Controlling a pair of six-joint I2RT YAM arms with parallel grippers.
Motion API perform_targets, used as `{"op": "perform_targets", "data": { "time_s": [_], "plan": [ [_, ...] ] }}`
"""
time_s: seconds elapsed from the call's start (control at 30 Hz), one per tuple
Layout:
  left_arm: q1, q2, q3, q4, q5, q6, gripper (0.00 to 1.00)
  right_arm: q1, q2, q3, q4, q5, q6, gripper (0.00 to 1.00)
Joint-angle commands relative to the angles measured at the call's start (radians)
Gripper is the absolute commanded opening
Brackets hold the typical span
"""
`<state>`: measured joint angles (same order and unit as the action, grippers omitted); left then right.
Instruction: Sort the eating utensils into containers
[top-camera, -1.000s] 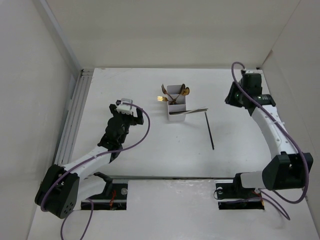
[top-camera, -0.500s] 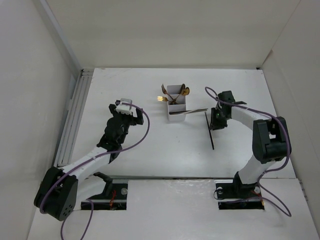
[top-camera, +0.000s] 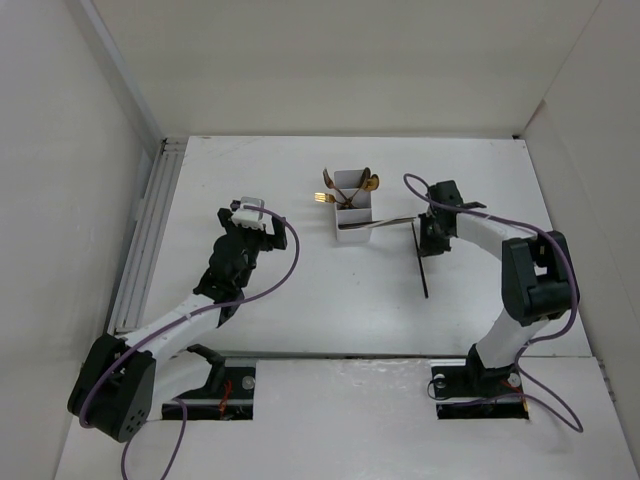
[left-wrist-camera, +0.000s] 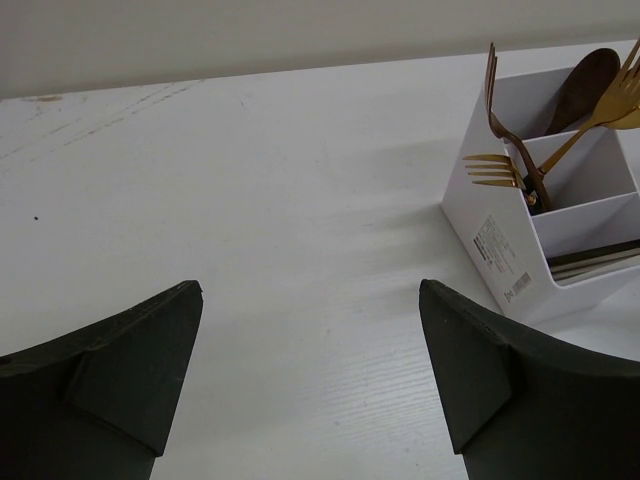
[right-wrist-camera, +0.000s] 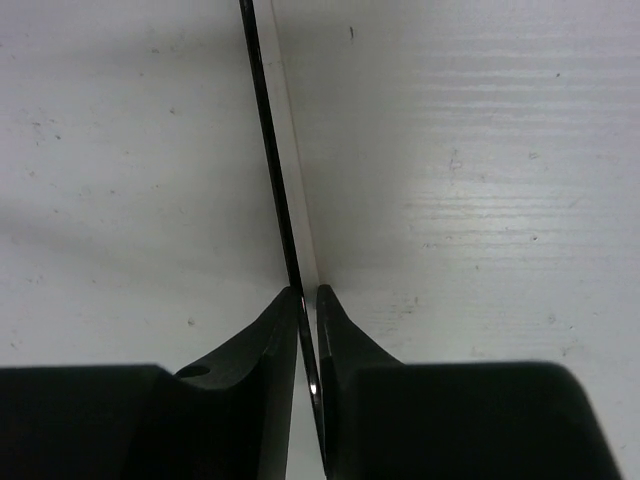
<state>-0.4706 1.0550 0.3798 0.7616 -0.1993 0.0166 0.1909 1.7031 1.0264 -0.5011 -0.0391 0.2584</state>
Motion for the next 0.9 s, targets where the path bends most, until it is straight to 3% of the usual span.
{"op": "perform_targets", "data": {
  "time_s": [0.0,0.13,0.2,0.3,0.43,0.57,0.63,0.67,0.77,0.87],
  "plan": [
    [-0.005,-0.029,-0.007,0.035,-0.003,-0.014,0.88,0.005,0.009,0.046,0.021,0.058,0.008,0.17],
    [-0.005,-0.029,-0.016,0.035,-0.003,-0.014,0.88,0.005,0.03,0.055,-0.002,0.058,0.008,0.17],
    [-0.005,-0.029,-0.016,0.035,-0.003,-0.014,0.88,0.005,0.017,0.055,-0.002,0.042,-0.001,0.27],
    [-0.005,-0.029,-0.016,0.035,-0.003,-0.014,0.88,0.005,0.007,0.055,-0.002,0.033,-0.01,0.32],
    [-0.005,-0.029,-0.016,0.044,-0.003,-0.014,0.88,-0.004,-0.002,0.046,0.024,0.033,-0.001,0.16],
    [-0.005,-0.029,-0.016,0.044,-0.003,-0.014,0.88,-0.013,0.01,0.026,0.042,0.024,0.012,0.16],
    [-0.005,-0.029,-0.016,0.044,-0.003,-0.014,0.88,-0.013,0.001,0.017,0.042,0.024,0.012,0.21],
    [-0.005,-0.029,-0.016,0.044,-0.003,-0.014,0.88,-0.013,0.001,0.017,0.042,0.024,0.012,0.31],
    [-0.005,-0.029,-0.016,0.044,0.007,-0.004,0.88,-0.031,-0.043,0.006,0.042,0.015,0.001,0.45],
    [-0.005,-0.02,-0.016,0.044,0.008,-0.004,0.88,-0.056,-0.071,0.006,0.033,0.015,0.001,0.41]
  ]
}}
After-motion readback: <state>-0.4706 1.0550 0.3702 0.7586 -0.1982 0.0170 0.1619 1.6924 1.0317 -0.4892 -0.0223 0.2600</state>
